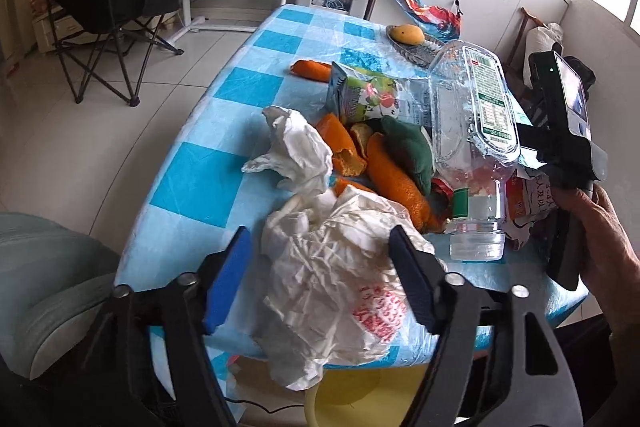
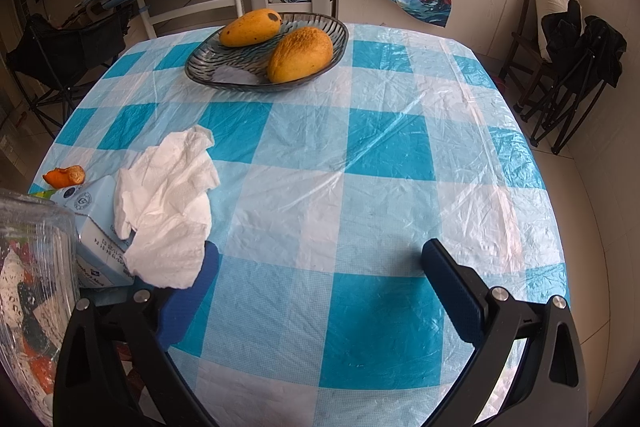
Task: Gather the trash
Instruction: 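Lower the left tool onto the crumpled white plastic bag and close it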
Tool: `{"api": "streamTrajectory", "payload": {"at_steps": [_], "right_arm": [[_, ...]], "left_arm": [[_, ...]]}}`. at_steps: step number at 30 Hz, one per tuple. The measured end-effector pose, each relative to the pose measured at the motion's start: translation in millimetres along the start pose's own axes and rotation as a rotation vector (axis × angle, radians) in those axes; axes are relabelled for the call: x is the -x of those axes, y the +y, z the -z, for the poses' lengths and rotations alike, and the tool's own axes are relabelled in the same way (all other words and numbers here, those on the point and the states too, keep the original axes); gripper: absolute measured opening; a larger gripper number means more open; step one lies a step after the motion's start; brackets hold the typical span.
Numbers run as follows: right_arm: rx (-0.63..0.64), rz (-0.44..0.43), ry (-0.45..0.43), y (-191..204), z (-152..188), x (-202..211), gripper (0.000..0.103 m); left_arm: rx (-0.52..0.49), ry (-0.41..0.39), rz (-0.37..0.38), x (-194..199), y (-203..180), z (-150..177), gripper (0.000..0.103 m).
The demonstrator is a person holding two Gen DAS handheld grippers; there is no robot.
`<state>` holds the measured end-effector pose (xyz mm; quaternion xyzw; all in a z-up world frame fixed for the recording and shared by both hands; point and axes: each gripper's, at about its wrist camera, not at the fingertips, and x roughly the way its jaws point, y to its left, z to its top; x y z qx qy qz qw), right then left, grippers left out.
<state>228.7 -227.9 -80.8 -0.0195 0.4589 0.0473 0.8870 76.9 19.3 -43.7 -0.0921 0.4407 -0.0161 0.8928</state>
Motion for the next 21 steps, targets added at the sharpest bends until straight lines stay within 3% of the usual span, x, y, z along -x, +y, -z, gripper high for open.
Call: {"api": "streamTrajectory", "payload": {"at_steps": [1,4,8,11,13,16,21], "right_arm": [[-0.001,-0.028,-0.006,-4.3,0.6,1.3,0.097],[-0.064,-0.134,-0.032,-24.7,7.6,10.6,0.098],[0.006,-0.091,-0.010,-15.6,8.5,12.5,0.097],[0.007,0.029,-0.001,-17.0,15.9,17.2,0.097],[0.000,0.077,-0.020,-24.6,16.5,24.7,0.097],[-0.042,0.042,-0.092,-41.1,20.1,54.2,0.097],[-0.068,-0.044,-0.161,-56.6,30.8,97.0,0.097]], "left_arm": [[-0.004,0.002,0.012,-2.5,-2.1,-0.2,0.047],[-0.015,-0.020,0.029,-3.1,-7.6,-2.7,0.033],[-0.018,-0.055,0.055,3.1,-9.2,0.5,0.032],[0.009,-0.079,0.070,10.6,-1.5,5.9,0.046],[0.030,-0.079,0.056,12.9,2.0,9.9,0.063],[0.032,-0.078,0.031,15.0,1.5,15.6,0.078],[-0.036,-0.074,-0.021,14.2,-11.6,23.1,0.078]]}}
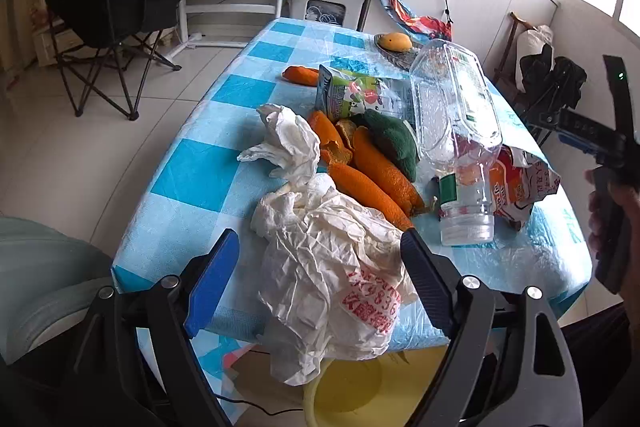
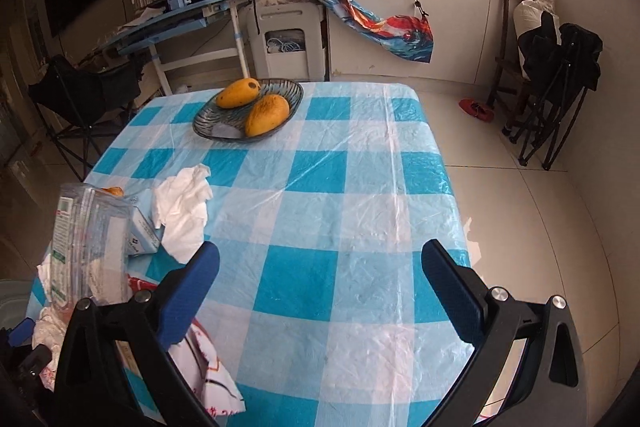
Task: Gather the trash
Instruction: 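Lower the left tool onto the crumpled white plastic bag and close it, then grasp the red-and-white snack bag with the right tool while the left tool holds the white bag, then carry both bags over the yellow basin and open both tools to drop them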
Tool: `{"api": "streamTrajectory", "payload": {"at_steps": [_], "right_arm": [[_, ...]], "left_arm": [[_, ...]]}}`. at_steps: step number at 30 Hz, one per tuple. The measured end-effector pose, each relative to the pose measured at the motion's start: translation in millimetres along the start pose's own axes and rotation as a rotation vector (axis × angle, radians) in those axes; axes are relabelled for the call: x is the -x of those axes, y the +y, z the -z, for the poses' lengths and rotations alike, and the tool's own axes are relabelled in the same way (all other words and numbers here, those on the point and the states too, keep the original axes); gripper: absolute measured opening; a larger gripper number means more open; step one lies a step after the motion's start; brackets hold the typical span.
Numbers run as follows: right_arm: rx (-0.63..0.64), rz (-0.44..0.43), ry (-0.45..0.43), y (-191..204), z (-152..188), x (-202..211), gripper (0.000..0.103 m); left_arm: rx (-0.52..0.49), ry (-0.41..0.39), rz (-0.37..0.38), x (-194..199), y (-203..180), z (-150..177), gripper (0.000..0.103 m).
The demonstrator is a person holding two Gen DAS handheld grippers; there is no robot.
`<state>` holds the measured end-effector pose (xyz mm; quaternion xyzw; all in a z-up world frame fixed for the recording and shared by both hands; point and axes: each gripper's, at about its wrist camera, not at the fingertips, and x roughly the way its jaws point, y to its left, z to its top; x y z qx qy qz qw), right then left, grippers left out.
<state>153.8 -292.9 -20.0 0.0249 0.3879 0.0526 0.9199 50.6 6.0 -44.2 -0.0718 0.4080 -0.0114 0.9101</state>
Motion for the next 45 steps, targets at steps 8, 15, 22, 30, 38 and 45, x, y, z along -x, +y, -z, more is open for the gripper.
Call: {"api": "streamTrajectory", "payload": {"at_steps": [8,15,22,30,38,45], "right_arm": [[0.010,-0.143,0.100,22.9,35.4,2.2,0.097],[0.083,-0.203,0.144,46.4,43.7,-21.1,0.090],[0.002,-0.290,0.154,35.4,49.2,-28.4,0.033],[-0.092,-0.248,0.033,11.9,45.3,1.6,0.015],[-0.216,-0.243,-0.120,-16.5,49.9,55.2,0.015],[-0.093,-0.304,-0.149,12.8,86.9,112.6,0.015]], "left_arm": [[-0.041,-0.037,0.016,16.4,-1.4,5.8,0.015],[0.050,-0.087,0.198,30.8,11.8,-0.5,0.001],[0.078,-0.085,0.234,30.4,15.1,1.9,0.001],[0.127,-0.116,0.328,36.8,20.1,1.5,0.001],[0.028,-0.133,0.249,40.1,3.9,5.0,0.001],[-0.086,-0.159,0.193,49.3,-17.1,12.4,0.001]]}}
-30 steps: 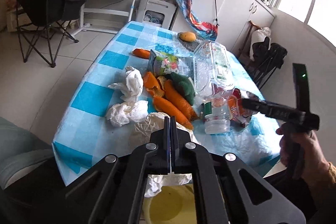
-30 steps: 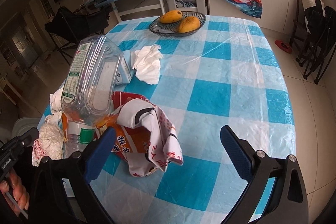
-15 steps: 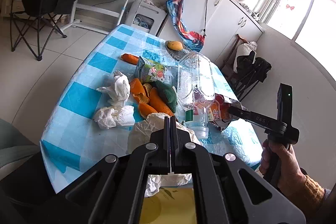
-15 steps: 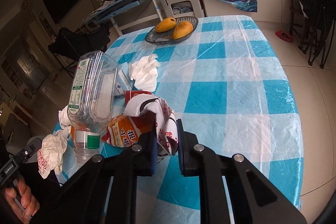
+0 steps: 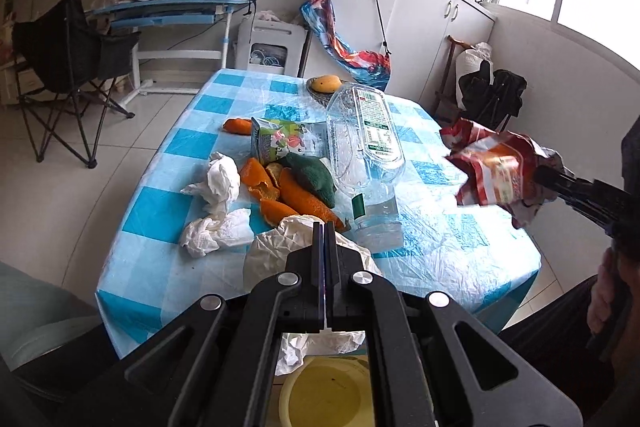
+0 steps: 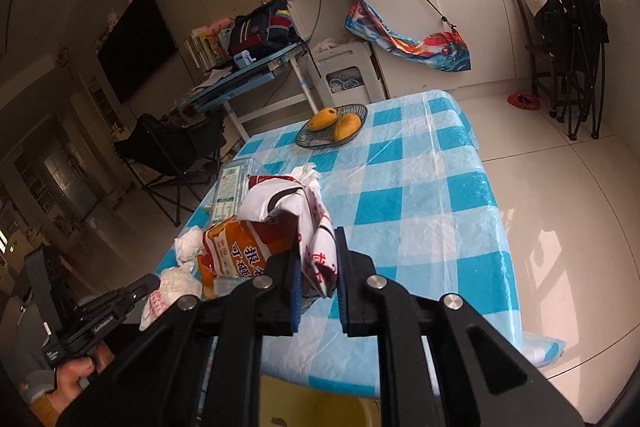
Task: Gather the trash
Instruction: 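Carry both bags over the yellow basin and open both tools to drop them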
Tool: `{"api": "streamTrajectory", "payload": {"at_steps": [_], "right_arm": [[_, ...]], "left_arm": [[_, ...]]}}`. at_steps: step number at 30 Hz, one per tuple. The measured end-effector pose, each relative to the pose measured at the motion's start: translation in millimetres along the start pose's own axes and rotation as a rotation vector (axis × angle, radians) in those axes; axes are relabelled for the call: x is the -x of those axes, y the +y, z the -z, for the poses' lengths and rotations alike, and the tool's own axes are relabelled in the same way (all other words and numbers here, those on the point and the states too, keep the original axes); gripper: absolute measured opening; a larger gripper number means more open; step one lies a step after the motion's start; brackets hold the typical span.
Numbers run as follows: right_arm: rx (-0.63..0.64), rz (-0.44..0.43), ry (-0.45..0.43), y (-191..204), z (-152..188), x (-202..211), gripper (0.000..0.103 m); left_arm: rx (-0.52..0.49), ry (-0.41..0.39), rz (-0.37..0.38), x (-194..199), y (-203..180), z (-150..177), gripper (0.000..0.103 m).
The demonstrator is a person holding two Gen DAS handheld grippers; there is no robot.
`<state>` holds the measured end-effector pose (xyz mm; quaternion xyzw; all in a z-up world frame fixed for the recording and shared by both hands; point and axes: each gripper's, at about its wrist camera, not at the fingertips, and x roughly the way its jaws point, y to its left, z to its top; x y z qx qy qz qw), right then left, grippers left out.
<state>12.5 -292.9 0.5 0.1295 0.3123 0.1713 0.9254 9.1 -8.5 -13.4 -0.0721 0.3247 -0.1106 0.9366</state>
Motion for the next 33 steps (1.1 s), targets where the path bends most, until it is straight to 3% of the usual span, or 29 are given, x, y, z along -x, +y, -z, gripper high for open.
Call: {"api": "streamTrajectory", "payload": {"at_steps": [5,12,14,15,17,19,27,33], "right_arm": [[0.187,-0.052,0.133,41.0,43.9,7.5,0.015],[0.393,-0.094,0.377,83.1,97.3,-25.0,0.016],[0.416,-0.076,0.417,85.9,106.1,-34.1,0.020],[0.418,-0.074,0.438,85.5,108.7,-38.6,0.030],[0.420,-0.059,0.431,85.3,110.1,-38.5,0.046],[0.397,-0.067,0.404,82.6,105.2,-34.8,0.049],[0.248,0.009,0.239,63.5,84.2,-20.4,0.083],[0.165,0.088,0.171,47.5,72.1,-18.5,0.091]], "left_arm": [[-0.031,-0.008,-0.008,4.8,-5.9,-0.3,0.001],[-0.076,-0.018,-0.001,15.2,-17.3,5.0,0.001],[-0.079,-0.016,0.008,18.9,-19.5,6.8,0.001],[-0.079,-0.014,0.013,20.9,-20.5,8.3,0.001],[-0.071,-0.006,0.026,24.0,-21.5,11.4,0.001],[-0.057,0.005,0.043,27.3,-22.7,16.0,0.001],[-0.085,0.056,0.086,33.9,-41.2,38.6,0.001],[-0.126,0.132,0.138,32.1,-58.3,55.1,0.001]]}}
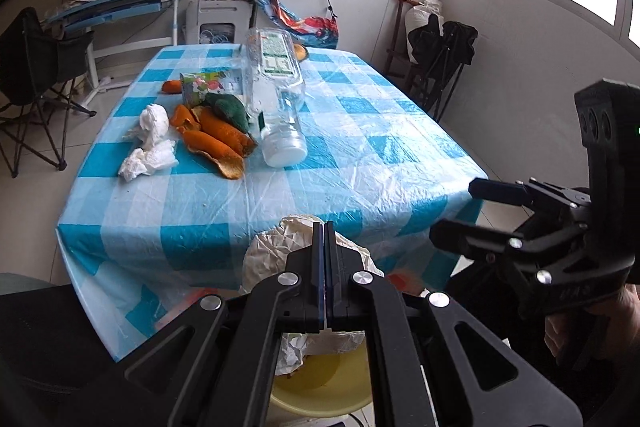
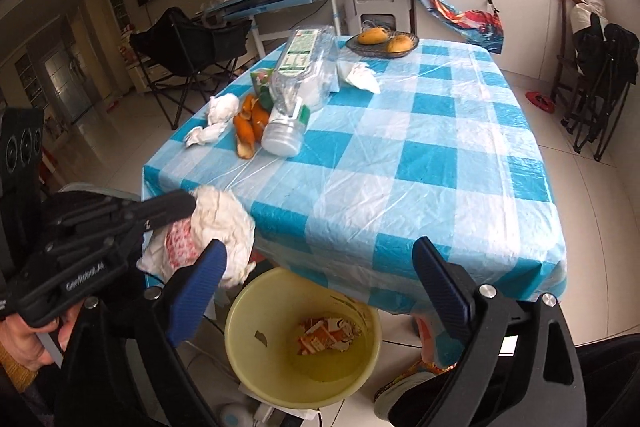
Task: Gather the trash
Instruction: 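Carry both bags over the yellow basin and open both tools to drop them, then grasp an orange peel with the right tool while the left tool grasps a white tissue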
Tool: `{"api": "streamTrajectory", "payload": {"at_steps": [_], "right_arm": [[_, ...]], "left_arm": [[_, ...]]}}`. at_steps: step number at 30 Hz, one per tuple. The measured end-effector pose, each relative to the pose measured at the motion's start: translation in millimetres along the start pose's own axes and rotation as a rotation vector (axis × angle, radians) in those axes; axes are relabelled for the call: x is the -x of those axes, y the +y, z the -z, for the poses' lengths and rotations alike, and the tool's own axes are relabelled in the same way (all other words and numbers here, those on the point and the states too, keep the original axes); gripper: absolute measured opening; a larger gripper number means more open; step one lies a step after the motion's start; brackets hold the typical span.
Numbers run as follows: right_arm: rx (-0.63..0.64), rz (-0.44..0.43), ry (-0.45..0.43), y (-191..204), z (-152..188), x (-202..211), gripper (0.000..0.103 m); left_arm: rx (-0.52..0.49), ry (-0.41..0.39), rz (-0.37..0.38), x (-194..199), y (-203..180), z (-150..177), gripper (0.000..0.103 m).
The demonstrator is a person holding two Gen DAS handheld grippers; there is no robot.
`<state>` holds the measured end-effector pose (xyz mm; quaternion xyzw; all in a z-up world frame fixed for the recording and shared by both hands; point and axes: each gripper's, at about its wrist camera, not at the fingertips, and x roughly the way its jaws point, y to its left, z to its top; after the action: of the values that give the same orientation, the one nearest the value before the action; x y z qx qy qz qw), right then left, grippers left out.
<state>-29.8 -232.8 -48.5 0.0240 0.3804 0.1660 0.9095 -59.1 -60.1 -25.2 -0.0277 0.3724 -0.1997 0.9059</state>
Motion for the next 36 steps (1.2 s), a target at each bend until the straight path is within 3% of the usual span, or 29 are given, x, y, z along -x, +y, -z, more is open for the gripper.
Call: {"api": "streamTrajectory", "payload": {"at_steps": [4,6,8,9,10,13,14,24,30,36], "right_arm": [[-0.057,0.010,-0.001,-9.9,-1.0,-1.1,0.091],[-0.074,0.011,0.002,-12.9,-0.4,-1.1,0.091],[-0.073,0.007,0.007,-13.5,0.6,-2.2,0.091],[-0.068,0.003,0.011,-12.8,1.5,-3.3,0.091],[-0.062,-0.003,0.016,-11.7,2.6,-4.7,0.091],[-0.037,-0.018,0.037,-4.0,6.0,-9.5,0.091],[-0.025,-0.021,0.043,-0.6,6.6,-11.7,0.091],[0.172,-0.020,0.061,40.4,16.4,-20.7,0.091],[0.249,-0.045,0.069,57.1,20.1,-24.1,0.091],[0.214,-0.170,0.078,65.2,2.3,-35.8,0.091]], "left_arm": [[-0.026,0.061,0.028,-6.4,-8.8,8.5,0.002],[-0.031,0.055,0.010,-5.6,-9.3,8.4,0.008],[-0.014,0.032,-0.022,-2.6,-5.2,7.0,0.031],[0.000,0.011,-0.048,0.4,-2.2,6.0,0.049],[0.016,-0.017,-0.079,4.0,2.0,4.4,0.062],[0.077,-0.089,-0.168,13.6,16.6,-0.2,0.083],[0.101,-0.106,-0.196,15.5,22.3,-1.3,0.085],[0.283,-0.177,-0.312,28.4,64.1,-4.9,0.095],[0.292,-0.183,-0.330,28.0,68.0,-6.3,0.096],[0.254,-0.175,-0.371,24.3,75.7,-29.4,0.096]]}}
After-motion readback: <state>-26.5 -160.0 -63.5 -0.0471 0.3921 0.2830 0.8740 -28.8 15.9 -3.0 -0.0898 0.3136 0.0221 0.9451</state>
